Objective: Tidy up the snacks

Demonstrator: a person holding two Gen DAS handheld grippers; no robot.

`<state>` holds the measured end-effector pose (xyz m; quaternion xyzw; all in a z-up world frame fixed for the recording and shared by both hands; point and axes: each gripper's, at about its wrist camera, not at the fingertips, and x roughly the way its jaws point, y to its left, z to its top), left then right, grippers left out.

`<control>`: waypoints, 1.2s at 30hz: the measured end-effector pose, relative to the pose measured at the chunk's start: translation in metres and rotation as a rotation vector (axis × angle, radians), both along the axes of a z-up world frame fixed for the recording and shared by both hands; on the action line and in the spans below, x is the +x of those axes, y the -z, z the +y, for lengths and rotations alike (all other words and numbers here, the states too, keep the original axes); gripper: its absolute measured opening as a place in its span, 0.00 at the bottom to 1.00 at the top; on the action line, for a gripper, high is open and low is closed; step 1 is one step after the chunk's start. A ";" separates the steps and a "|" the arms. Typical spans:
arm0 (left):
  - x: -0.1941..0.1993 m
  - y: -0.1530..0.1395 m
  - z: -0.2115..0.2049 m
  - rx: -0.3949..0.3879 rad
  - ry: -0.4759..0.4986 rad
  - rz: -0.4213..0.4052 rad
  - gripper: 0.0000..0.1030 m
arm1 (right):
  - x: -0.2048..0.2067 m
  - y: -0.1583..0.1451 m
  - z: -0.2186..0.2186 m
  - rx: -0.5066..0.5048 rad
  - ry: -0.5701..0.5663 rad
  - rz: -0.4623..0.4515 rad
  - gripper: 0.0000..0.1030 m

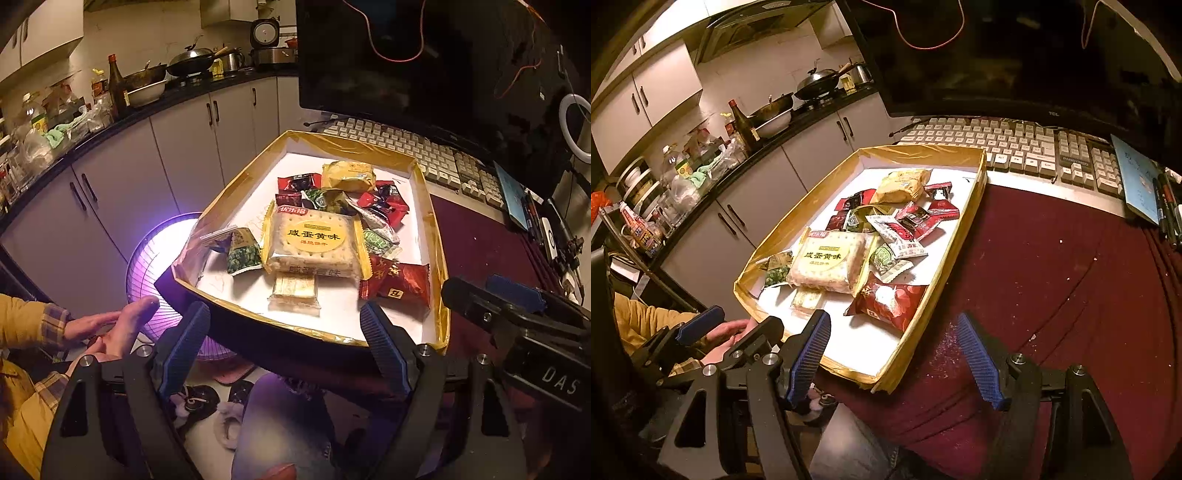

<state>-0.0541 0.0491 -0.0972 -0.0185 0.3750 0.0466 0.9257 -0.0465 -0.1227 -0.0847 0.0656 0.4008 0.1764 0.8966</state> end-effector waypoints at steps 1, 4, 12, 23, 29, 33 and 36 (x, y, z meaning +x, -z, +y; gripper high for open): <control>0.000 0.000 -0.001 0.004 0.003 -0.001 0.82 | 0.000 0.000 0.000 0.000 -0.001 0.000 0.71; 0.001 0.000 -0.002 0.010 0.005 -0.002 0.82 | 0.000 -0.001 0.000 -0.003 -0.001 -0.002 0.71; 0.001 -0.002 -0.003 0.019 -0.001 -0.001 0.82 | 0.002 0.000 -0.005 0.002 0.008 0.001 0.71; 0.003 0.000 -0.003 0.019 0.000 0.005 0.82 | 0.003 0.000 -0.002 -0.001 -0.002 -0.004 0.71; 0.003 0.001 -0.002 0.019 0.002 0.006 0.82 | 0.003 0.000 0.001 -0.003 -0.005 -0.004 0.71; 0.003 0.003 -0.003 0.025 0.011 0.012 0.82 | 0.003 0.000 0.001 -0.005 -0.001 -0.003 0.71; 0.003 0.005 0.000 0.021 0.007 0.019 0.82 | 0.003 0.001 0.002 -0.005 0.002 -0.001 0.71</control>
